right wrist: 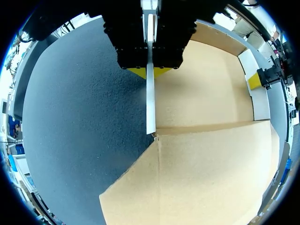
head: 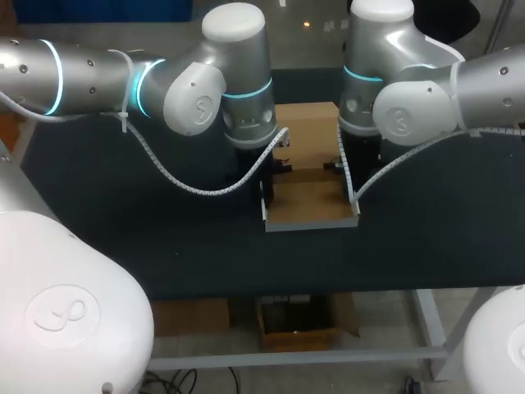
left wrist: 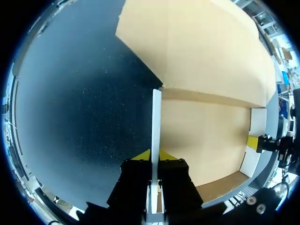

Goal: Assemble the packaging by folding the flat box into shape, placing the metal phone stand inside, and closing the box properly

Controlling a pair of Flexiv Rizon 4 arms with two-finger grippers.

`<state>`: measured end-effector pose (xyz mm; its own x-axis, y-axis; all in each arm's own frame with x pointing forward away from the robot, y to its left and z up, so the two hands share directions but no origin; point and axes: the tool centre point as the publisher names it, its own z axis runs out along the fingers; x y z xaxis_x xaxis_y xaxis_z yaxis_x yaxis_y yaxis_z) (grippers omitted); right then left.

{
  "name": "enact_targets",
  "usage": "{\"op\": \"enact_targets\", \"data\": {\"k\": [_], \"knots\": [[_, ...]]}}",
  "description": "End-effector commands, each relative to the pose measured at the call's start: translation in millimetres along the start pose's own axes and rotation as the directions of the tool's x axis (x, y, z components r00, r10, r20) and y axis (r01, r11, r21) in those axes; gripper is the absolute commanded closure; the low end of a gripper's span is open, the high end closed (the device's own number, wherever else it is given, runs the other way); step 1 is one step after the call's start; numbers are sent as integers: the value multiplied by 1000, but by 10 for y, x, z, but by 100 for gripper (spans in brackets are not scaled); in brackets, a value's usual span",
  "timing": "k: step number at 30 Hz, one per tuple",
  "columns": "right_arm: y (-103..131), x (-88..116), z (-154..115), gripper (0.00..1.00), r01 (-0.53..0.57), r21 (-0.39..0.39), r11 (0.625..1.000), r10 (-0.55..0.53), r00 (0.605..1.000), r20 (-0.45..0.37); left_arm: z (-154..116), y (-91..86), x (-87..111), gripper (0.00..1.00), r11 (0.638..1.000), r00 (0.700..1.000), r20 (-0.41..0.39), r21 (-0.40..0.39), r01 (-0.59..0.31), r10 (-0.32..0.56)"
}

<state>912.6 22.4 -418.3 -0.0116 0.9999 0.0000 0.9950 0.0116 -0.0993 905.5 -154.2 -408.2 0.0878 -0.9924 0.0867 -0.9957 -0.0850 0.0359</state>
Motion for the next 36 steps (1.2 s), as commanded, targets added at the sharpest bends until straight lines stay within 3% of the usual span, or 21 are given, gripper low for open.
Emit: {"op": "enact_targets", "data": {"k": [1,13,18,20,21,23,25,26,33,36], "knots": [[-1,3,7,100,-1,1,1000,1,1000,2,119,-26,26,100,1000,994,108,-8,1,0],[-1,3,7,100,-1,1,1000,1,1000,2,99,10,-2,100,1000,995,102,4,-4,4],[-25,-10,-41,98,54,-16,998,-54,999,-3,85,24,-13,100,1000,994,107,12,-9,7],[-34,-11,-54,84,82,-18,996,-83,997,-6,85,30,-14,100,1000,994,109,14,-10,8],[-42,-8,-66,68,107,-22,994,-107,994,-3,85,34,-15,100,1000,994,110,15,-10,9],[-59,-5,-84,52,147,-28,989,-147,989,-4,83,40,-17,100,1000,994,111,18,-11,9],[-73,-2,-97,7,188,-35,982,-188,982,0,77,46,-21,100,1000,994,110,21,-12,9],[-81,-4,-104,0,210,-38,977,-210,978,-4,72,47,-23,100,1000,994,109,24,-12,9],[-144,-141,-174,0,359,-76,930,-363,931,-46,27,45,-54,100,999,994,107,39,-14,10],[-197,-218,-235,0,446,-114,888,-454,890,-52,11,44,-71,100,999,994,111,47,-17,11]]}}
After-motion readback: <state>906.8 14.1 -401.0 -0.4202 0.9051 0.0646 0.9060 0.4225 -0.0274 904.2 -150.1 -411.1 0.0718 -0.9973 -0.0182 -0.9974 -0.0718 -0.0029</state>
